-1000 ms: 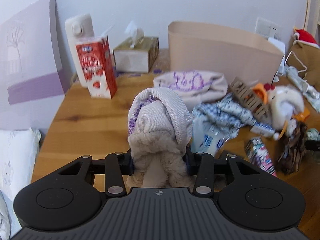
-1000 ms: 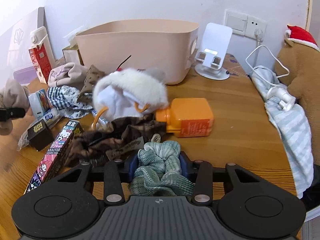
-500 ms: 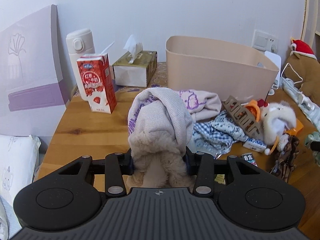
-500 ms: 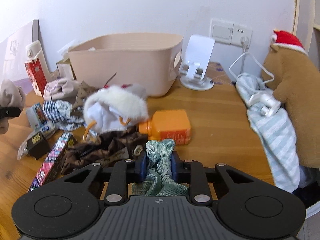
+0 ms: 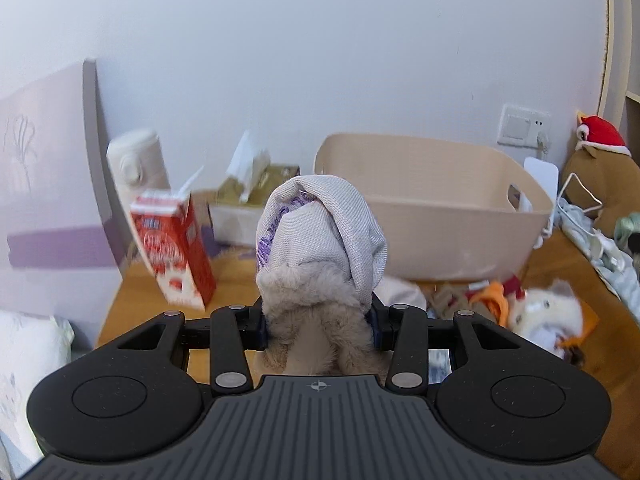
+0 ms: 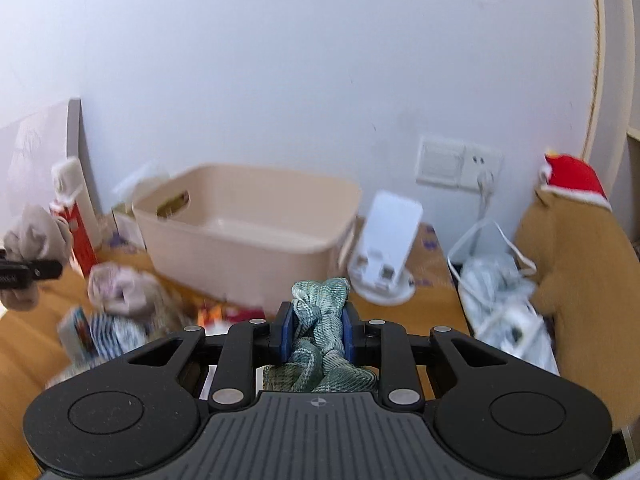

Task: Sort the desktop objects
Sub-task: 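Carry the sock and scrunchie with both tools over the beige bin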

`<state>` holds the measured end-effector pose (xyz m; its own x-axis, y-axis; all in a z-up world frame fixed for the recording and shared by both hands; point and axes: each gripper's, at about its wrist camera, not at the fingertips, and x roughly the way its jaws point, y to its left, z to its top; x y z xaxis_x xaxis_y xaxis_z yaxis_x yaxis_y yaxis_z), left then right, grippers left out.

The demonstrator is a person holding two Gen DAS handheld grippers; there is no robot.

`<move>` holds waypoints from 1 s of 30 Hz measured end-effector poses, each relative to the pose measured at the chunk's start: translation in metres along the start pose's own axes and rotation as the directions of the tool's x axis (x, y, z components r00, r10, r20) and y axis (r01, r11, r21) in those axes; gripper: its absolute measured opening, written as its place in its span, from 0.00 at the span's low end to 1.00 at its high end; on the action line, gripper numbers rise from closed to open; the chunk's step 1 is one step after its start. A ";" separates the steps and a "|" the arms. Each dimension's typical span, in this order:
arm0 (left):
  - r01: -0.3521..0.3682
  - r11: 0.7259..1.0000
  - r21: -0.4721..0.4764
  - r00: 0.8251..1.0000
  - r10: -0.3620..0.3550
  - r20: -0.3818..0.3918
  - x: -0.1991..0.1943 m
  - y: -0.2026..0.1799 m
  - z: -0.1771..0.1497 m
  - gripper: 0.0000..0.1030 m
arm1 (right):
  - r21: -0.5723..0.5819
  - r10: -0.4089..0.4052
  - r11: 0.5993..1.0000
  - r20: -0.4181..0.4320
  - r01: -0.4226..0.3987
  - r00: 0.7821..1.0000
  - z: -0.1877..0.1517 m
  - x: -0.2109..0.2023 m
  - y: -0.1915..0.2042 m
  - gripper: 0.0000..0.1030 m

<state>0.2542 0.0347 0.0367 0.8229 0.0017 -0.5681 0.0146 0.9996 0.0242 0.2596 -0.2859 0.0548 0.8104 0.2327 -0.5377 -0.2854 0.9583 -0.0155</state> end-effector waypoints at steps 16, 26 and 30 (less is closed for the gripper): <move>-0.035 0.996 0.079 0.998 0.032 0.047 0.077 -0.055 0.095 0.42 | 0.037 0.000 0.999 0.006 0.000 1.000 0.088 0.089 -0.005 0.23; -0.038 0.997 0.071 0.994 0.045 -0.102 0.164 -0.080 0.119 0.42 | 0.098 0.040 0.995 -0.083 -0.032 0.996 0.101 0.166 0.000 0.23; -0.021 0.998 0.065 0.984 0.032 -0.177 0.191 -0.085 0.114 0.42 | 0.090 0.047 0.995 -0.125 -0.035 0.991 0.095 0.189 0.007 0.23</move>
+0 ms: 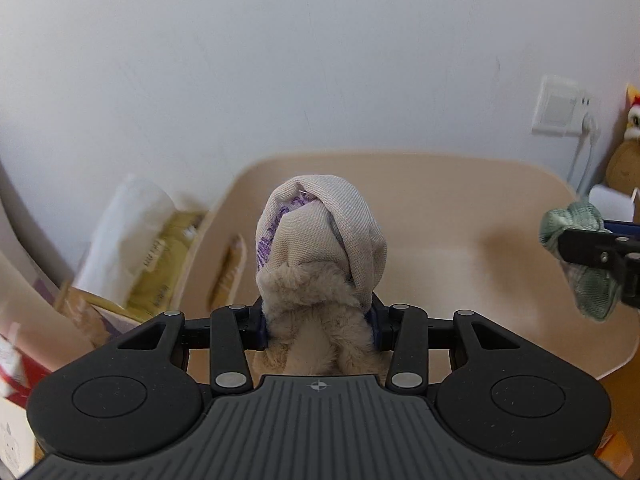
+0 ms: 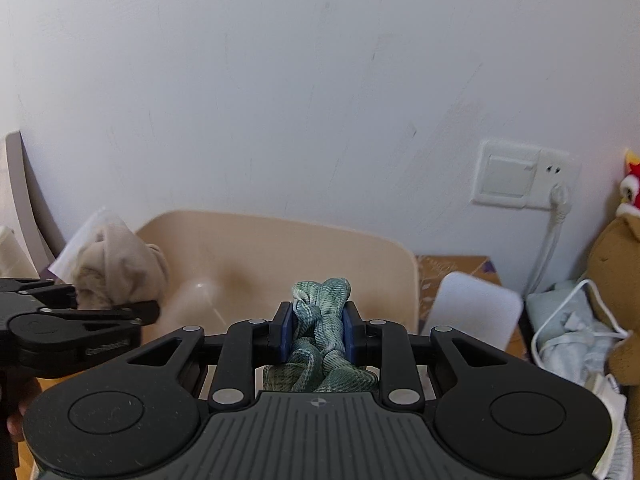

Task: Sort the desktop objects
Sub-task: 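Carry the sock and scrunchie with both tools over the beige bin, then open both tools to drop the sock and scrunchie into the bin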

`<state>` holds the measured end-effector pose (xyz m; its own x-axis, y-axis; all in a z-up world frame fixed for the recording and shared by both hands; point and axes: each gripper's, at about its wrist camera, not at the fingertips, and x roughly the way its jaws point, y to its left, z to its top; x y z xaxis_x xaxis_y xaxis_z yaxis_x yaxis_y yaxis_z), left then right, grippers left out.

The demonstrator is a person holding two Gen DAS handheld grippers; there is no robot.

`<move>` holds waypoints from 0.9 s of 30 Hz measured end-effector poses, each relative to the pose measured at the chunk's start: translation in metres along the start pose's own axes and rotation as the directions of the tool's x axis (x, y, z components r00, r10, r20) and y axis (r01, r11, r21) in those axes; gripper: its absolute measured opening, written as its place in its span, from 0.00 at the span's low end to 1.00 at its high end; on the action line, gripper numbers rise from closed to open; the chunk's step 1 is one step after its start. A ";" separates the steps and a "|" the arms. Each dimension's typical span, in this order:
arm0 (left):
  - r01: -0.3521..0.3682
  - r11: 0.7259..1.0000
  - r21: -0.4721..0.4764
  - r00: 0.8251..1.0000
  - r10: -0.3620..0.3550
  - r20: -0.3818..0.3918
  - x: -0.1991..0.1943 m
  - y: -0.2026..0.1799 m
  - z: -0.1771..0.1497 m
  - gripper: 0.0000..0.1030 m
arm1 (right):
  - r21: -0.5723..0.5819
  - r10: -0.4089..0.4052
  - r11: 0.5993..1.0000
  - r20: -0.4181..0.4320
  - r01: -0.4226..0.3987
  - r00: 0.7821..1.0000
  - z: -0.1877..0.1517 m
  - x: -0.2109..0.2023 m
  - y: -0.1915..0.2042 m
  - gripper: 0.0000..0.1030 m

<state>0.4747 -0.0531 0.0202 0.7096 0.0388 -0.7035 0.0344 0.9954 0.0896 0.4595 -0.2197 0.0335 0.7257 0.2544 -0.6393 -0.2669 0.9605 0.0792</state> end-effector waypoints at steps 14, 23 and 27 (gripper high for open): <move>0.018 1.000 0.009 1.000 -0.018 0.021 0.010 -0.001 -0.012 0.79 | -0.100 -0.008 0.995 -0.029 0.005 1.000 -0.016 0.004 0.022 0.85; -0.017 1.000 0.021 0.998 0.016 0.068 -0.025 0.012 -0.025 0.80 | -0.105 -0.021 0.994 0.052 0.027 0.998 -0.019 -0.043 0.031 1.00; -0.015 0.999 0.029 0.995 0.012 0.100 -0.053 0.019 -0.040 0.81 | -0.087 -0.017 0.996 0.065 0.023 0.998 -0.029 -0.068 0.028 1.00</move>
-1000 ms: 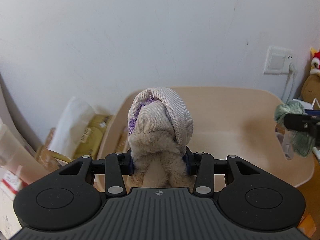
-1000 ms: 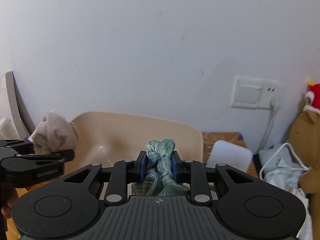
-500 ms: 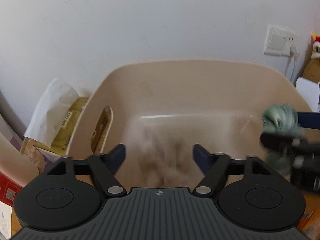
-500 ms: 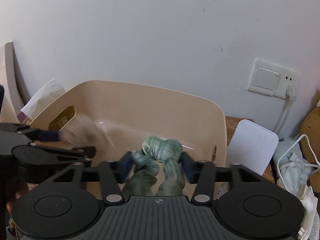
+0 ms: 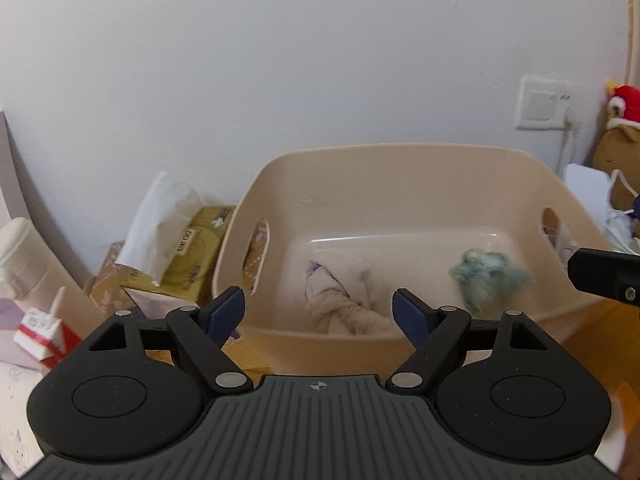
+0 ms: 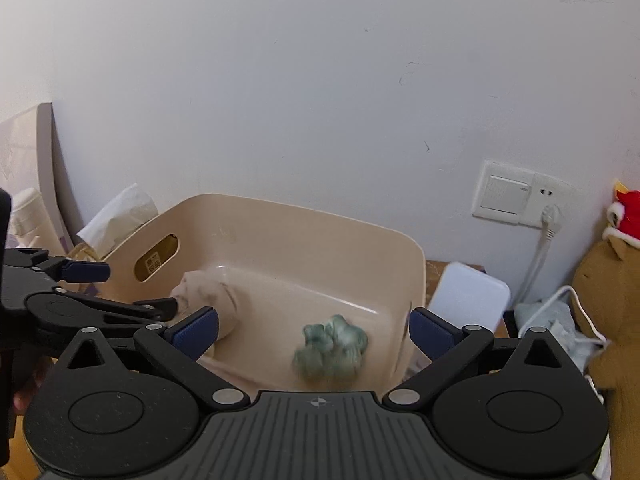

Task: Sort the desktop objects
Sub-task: 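Open both tools to drop the sock and scrunchie into the bin, then grasp the toothpaste tube with the left tool while the right tool grasps the orange bottle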

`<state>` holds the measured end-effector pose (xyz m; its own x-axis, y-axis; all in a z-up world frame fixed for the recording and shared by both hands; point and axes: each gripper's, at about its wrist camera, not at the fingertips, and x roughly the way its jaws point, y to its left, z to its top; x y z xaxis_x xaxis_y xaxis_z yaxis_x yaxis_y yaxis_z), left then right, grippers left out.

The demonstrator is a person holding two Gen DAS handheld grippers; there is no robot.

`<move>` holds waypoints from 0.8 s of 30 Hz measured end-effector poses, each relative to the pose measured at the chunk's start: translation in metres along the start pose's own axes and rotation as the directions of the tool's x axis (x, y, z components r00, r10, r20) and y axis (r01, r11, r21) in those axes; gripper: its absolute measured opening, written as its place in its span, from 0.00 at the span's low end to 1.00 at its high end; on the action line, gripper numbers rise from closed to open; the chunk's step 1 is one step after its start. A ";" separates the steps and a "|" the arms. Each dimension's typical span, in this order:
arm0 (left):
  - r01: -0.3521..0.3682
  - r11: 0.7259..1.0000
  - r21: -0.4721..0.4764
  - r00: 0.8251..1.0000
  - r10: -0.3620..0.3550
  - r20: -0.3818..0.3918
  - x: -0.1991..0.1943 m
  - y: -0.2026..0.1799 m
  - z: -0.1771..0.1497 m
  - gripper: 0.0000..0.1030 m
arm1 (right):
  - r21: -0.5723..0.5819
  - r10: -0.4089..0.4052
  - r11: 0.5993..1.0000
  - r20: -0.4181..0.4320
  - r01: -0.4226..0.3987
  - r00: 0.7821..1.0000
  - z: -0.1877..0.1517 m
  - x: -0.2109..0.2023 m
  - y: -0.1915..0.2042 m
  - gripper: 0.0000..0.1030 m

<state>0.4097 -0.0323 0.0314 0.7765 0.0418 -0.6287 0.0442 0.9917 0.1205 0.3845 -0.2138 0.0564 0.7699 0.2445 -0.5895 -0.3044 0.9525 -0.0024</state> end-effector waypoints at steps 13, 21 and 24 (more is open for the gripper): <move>0.017 1.000 -0.002 0.996 -0.016 0.090 -0.094 0.019 -0.043 0.82 | 0.000 -0.045 0.999 0.085 0.045 0.995 -0.053 -0.081 -0.005 1.00; 0.011 1.000 0.022 0.997 -0.012 0.079 -0.121 0.027 -0.096 0.82 | 0.002 -0.114 0.993 0.102 0.114 0.988 -0.102 -0.107 -0.020 1.00; 0.003 1.000 0.009 0.998 -0.004 0.059 -0.123 0.030 -0.116 0.82 | 0.023 -0.120 0.993 0.078 0.118 0.990 -0.120 -0.107 -0.028 1.00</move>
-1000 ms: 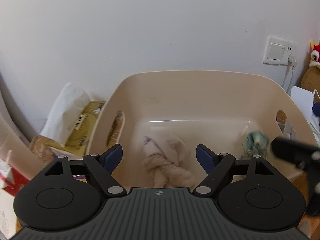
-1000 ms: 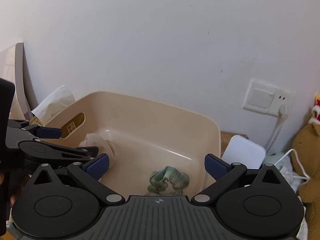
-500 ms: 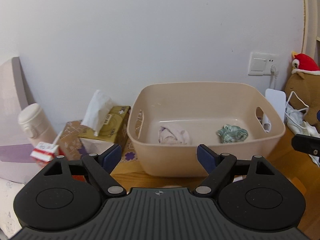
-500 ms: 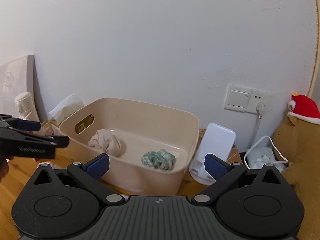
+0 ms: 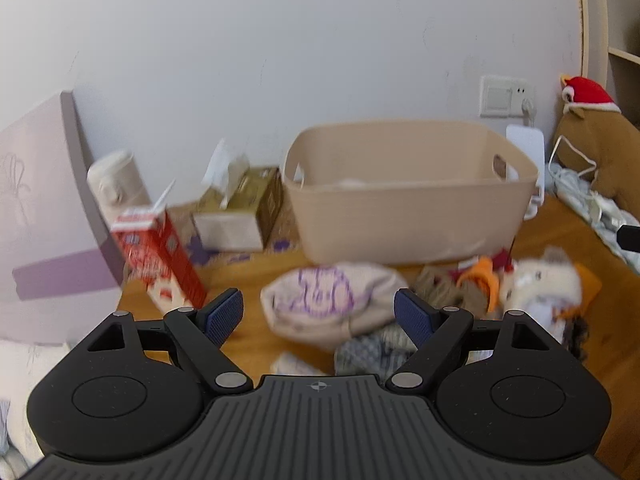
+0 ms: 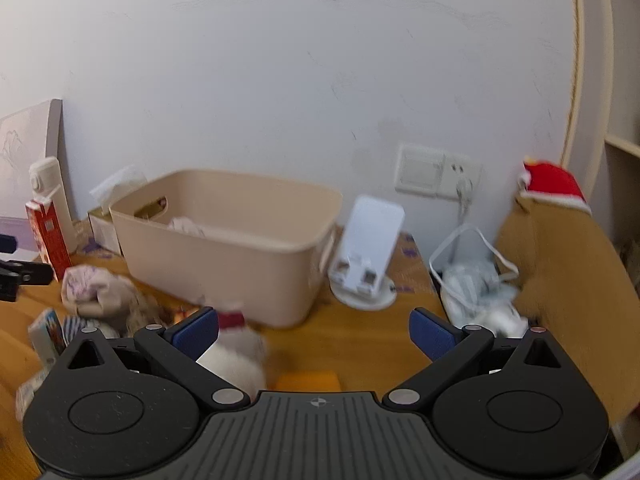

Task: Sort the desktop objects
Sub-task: 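Grasp the toothpaste tube with the left tool while the right tool grasps the orange bottle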

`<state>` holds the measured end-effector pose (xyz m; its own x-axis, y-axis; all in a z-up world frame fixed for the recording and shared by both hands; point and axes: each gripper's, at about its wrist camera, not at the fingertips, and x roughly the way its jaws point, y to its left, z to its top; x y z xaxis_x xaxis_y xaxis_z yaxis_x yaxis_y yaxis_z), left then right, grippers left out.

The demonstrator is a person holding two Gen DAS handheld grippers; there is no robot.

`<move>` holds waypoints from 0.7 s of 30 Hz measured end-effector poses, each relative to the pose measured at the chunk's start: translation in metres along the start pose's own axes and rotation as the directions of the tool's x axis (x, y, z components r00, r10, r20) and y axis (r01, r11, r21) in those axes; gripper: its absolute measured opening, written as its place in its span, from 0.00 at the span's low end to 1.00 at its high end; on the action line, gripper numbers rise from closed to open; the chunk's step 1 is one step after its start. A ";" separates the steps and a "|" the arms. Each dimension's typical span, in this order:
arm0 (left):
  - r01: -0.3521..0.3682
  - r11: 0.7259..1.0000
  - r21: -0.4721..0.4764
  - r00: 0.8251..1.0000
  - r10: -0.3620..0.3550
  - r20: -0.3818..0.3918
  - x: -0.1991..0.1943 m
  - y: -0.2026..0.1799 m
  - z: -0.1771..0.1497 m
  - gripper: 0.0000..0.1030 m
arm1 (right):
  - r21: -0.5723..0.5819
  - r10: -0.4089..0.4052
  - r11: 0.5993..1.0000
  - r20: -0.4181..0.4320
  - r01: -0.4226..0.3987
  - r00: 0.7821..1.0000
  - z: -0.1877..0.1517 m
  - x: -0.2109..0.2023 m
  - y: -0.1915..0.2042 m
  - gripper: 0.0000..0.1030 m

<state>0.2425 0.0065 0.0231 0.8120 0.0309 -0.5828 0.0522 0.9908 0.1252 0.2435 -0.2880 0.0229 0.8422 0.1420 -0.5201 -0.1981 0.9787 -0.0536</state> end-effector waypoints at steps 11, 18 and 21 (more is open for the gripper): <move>-0.010 0.988 -0.152 0.998 0.000 -0.067 0.003 0.013 -0.043 0.82 | 0.014 -0.036 0.999 -0.093 0.038 0.995 -0.046 0.023 -0.012 1.00; -0.045 0.980 -0.194 0.994 0.024 -0.110 0.021 0.013 -0.051 0.82 | -0.018 -0.005 1.000 -0.148 0.002 0.989 -0.057 0.049 -0.004 1.00; -0.055 0.979 -0.196 0.993 0.033 -0.114 0.026 0.012 -0.052 0.82 | -0.035 0.004 0.999 -0.178 -0.011 0.984 -0.059 0.065 0.003 1.00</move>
<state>0.2343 0.0261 -0.0323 0.7415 0.0786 -0.6663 -0.1078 0.9942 -0.0027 0.2685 -0.2849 -0.0613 0.7388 0.1175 -0.6636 -0.2246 0.9713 -0.0780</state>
